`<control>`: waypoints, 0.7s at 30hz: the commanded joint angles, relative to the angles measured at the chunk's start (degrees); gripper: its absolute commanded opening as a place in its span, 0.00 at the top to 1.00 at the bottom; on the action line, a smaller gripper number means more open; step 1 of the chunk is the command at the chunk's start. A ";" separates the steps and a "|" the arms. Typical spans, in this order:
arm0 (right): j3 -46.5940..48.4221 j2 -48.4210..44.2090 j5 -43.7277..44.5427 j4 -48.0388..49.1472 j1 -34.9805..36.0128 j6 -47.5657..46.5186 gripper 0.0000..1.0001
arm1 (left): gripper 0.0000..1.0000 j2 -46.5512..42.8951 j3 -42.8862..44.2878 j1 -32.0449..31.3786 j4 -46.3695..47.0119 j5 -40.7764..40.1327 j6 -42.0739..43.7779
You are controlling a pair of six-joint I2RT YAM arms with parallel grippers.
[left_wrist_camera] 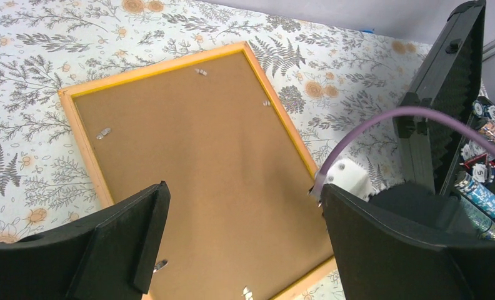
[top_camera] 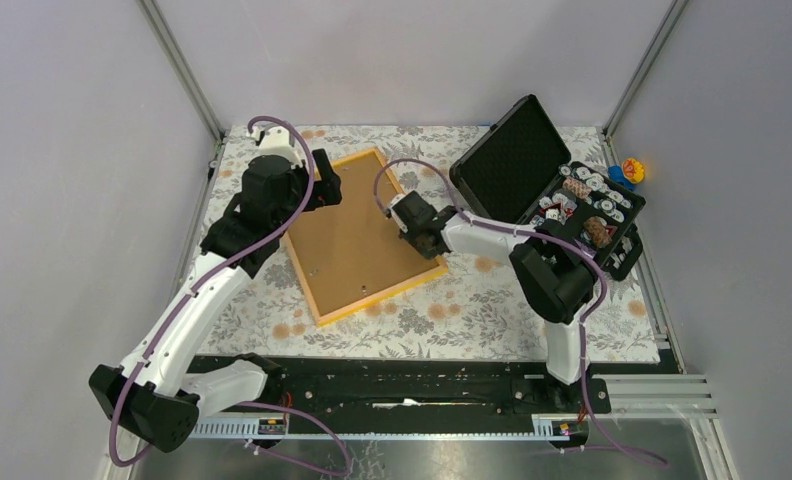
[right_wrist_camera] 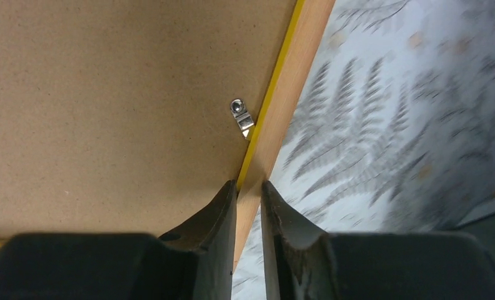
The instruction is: Put the photo into the frame
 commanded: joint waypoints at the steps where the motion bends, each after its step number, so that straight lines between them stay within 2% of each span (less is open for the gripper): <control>1: 0.43 0.98 -2.83 12.02 -4.03 -17.47 0.81 | 0.01 -2.93 -1.04 -0.21 3.49 -3.49 0.53; 4: 3.33 2.36 1.05 13.21 -5.05 -19.73 0.78 | 0.01 -4.69 -1.77 -0.21 4.17 -4.94 0.46; 5: 5.92 3.03 2.83 10.80 -5.16 -18.90 0.73 | 0.01 -5.27 -1.94 -0.21 4.36 -5.41 0.40; 8: 9.82 1.53 4.31 8.51 -5.13 -14.70 0.39 | 0.01 -6.51 -2.33 -0.21 4.75 -6.70 0.35; 10: 10.38 -0.31 5.73 7.36 -5.13 -9.62 0.22 | 0.01 -7.02 -2.53 -0.20 4.86 -7.24 0.35; 11: 11.58 -0.77 6.50 4.40 -5.01 -5.97 0.17 | 0.01 -7.22 -2.62 -0.16 4.85 -7.52 0.42; 14: 16.13 -1.43 7.91 -7.93 -5.02 12.47 0.11 | 0.01 -7.25 -2.70 -0.21 5.04 -7.58 0.28; 15: 17.11 -1.60 6.87 -13.02 -5.04 20.82 0.10 | 0.01 -7.17 -2.65 -0.21 5.01 -7.48 0.21; 17: 13.78 -3.45 -5.07 -15.55 -4.98 30.99 0.09 | 0.01 -6.94 -2.53 -0.16 4.98 -6.79 0.11; 20: 1.96 -8.84 -20.04 -6.57 -4.47 41.83 0.06 | 0.01 -6.94 -2.39 -0.21 5.01 -6.19 0.00; 21: -0.96 -10.25 -22.32 -4.06 -4.17 44.92 0.03 | 0.01 -6.83 -2.43 -0.21 4.96 -6.27 0.05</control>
